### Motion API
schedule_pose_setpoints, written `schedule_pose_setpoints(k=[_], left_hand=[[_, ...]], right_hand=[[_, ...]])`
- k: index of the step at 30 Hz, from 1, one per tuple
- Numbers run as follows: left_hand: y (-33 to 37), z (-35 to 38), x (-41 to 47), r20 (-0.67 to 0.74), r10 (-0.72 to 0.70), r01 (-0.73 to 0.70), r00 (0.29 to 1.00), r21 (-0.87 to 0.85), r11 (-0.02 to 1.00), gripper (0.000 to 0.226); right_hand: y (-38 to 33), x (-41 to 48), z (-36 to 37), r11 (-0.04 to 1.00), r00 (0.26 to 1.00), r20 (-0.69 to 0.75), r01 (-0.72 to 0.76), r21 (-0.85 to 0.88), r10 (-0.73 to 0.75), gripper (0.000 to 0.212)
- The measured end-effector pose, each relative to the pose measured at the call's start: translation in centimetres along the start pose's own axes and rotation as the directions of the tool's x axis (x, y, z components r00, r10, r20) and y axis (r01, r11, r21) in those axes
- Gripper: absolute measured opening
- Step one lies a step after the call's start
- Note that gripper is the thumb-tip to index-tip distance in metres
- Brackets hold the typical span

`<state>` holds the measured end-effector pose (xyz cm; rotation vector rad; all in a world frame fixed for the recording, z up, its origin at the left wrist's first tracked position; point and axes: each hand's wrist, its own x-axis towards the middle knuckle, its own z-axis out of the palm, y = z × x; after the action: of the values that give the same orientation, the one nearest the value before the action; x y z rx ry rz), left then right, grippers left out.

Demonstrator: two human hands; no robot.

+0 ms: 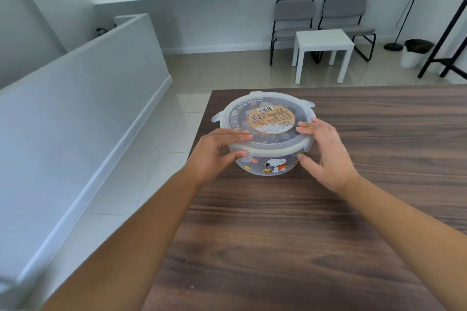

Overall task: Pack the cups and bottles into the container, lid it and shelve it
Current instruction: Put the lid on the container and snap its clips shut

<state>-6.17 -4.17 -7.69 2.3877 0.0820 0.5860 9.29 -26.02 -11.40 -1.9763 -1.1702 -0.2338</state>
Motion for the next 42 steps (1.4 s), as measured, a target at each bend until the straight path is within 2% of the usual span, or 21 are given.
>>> schedule_pose_setpoints(k=[11, 16, 22, 25, 28, 30, 35, 42], left_hand=[[-0.8, 2.3, -0.9, -0.156, 0.107, -0.094, 0.982, 0.090, 0.992, 0.037], [-0.9, 2.1, -1.0, -0.121, 0.080, -0.068, 0.989, 0.098, 0.993, 0.040], [0.1, 1.9, -0.7, -0.112, 0.083, -0.063, 0.990, 0.171, 0.983, 0.039], [-0.5, 0.2, 1.7, -0.105, 0.041, -0.019, 0.994, 0.207, 0.978, 0.035], [-1.9, -0.8, 4.1, 0.031, -0.096, 0.083, 0.995, 0.285, 0.955, 0.044], [-2.6, -0.6, 4.5, 0.073, -0.149, 0.126, 0.986, 0.254, 0.959, 0.044], [-2.8, 0.1, 3.7, -0.033, -0.102, 0.107, 0.994, 0.223, 0.969, 0.041], [-0.2, 1.6, 0.9, -0.083, 0.010, 0.018, 0.997, 0.336, 0.942, 0.051]], right_hand=[[-0.8, 0.1, 0.5, 0.999, 1.000, -0.025, -0.018, -0.045, 0.016, 0.050], [-0.6, 0.2, -0.1, 0.998, 0.999, 0.023, -0.020, -0.059, 0.022, 0.047], [-0.4, 1.1, -1.6, 0.986, 0.995, 0.099, 0.015, -0.169, 0.001, 0.055], [-1.8, 1.8, -1.8, 0.967, 0.994, 0.107, 0.016, -0.255, 0.012, 0.055], [-5.1, 1.9, 0.2, 0.957, 0.989, 0.133, 0.099, -0.273, -0.065, 0.049], [-6.9, 1.5, 2.1, 0.956, 0.984, 0.149, 0.138, -0.257, -0.102, 0.049], [-6.4, 1.3, 2.1, 0.971, 0.991, 0.095, 0.108, -0.215, -0.090, 0.037], [-2.1, 0.8, -2.1, 0.987, 0.996, 0.088, 0.021, -0.161, -0.006, 0.037]])
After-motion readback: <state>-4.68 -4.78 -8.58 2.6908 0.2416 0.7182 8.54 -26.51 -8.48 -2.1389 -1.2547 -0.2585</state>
